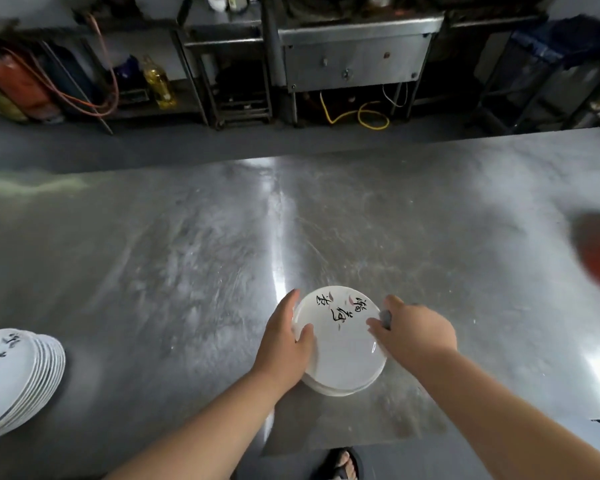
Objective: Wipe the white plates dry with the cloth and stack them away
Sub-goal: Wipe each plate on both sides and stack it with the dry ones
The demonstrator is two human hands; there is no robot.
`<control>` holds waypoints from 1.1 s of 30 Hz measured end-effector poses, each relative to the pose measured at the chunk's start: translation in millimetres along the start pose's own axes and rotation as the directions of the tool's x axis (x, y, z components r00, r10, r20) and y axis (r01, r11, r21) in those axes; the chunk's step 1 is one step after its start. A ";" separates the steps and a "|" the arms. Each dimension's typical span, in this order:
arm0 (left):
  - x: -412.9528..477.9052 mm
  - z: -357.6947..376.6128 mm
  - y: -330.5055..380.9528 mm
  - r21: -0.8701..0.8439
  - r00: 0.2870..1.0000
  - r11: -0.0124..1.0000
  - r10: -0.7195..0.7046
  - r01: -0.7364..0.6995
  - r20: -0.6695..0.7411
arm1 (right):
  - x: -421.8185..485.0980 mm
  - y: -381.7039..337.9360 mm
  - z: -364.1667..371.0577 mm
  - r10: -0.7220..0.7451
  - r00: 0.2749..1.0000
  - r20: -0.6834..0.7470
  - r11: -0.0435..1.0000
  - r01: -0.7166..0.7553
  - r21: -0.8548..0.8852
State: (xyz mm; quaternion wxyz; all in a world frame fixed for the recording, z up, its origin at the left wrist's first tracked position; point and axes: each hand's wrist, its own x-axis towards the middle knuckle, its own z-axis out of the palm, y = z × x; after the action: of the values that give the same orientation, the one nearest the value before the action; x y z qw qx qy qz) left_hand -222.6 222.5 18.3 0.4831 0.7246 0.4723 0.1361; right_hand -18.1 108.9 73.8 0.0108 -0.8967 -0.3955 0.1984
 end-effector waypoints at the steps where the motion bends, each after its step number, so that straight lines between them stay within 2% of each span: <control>1: 0.8 -11.5 -3.7 0.000 1.000 1.000 0.013 -0.013 -0.020 | 3.7 -8.6 -8.8 -0.007 1.000 -0.028 0.999 0.006 -0.037; 4: 1.0 -62.8 -18.9 -0.022 0.992 1.000 0.006 -0.009 -0.124 | 14.3 -48.5 -34.1 -0.078 0.990 -0.116 0.991 0.065 -0.113; 7: -2.5 -136.9 -46.9 0.001 0.966 1.000 -0.014 0.015 -0.260 | 18.7 -112.2 -43.5 -0.176 0.973 -0.148 0.981 0.161 -0.110; 10: -15.9 -220.2 -85.3 0.094 0.938 0.994 -0.011 0.047 -0.345 | 11.8 -192.4 -34.1 -0.279 0.956 -0.085 0.959 0.273 -0.073; 15: -67.4 -338.9 -156.9 0.250 0.921 0.958 -0.037 0.144 -0.388 | -15.3 -327.4 8.1 -0.378 0.924 0.059 0.926 0.377 0.033; 21: -121.3 -444.9 -248.0 0.215 0.822 0.905 -0.207 0.367 -0.530 | -48.9 -472.1 73.0 -0.476 0.855 0.204 0.878 0.477 0.050; 26: -147.3 -495.4 -299.4 0.244 0.785 0.809 -0.368 0.535 -0.498 | -67.5 -550.6 130.0 -0.492 0.807 0.326 0.868 0.486 0.106; 30: -138.2 -513.0 -320.6 0.266 0.779 0.756 -0.473 0.599 -0.411 | -72.9 -577.4 158.6 -0.447 0.832 0.328 0.890 0.451 0.069; 33: -127.7 -515.2 -327.7 0.294 0.810 0.768 -0.462 0.570 -0.362 | -71.2 -583.6 169.3 -0.404 0.870 0.282 0.910 0.414 0.028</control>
State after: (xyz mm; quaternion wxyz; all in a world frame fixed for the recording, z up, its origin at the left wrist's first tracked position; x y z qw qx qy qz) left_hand -806.5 441.3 35.5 0.2795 0.6205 0.7327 -0.0027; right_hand -534.5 435.8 45.5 -0.0186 -0.7552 -0.5769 0.3105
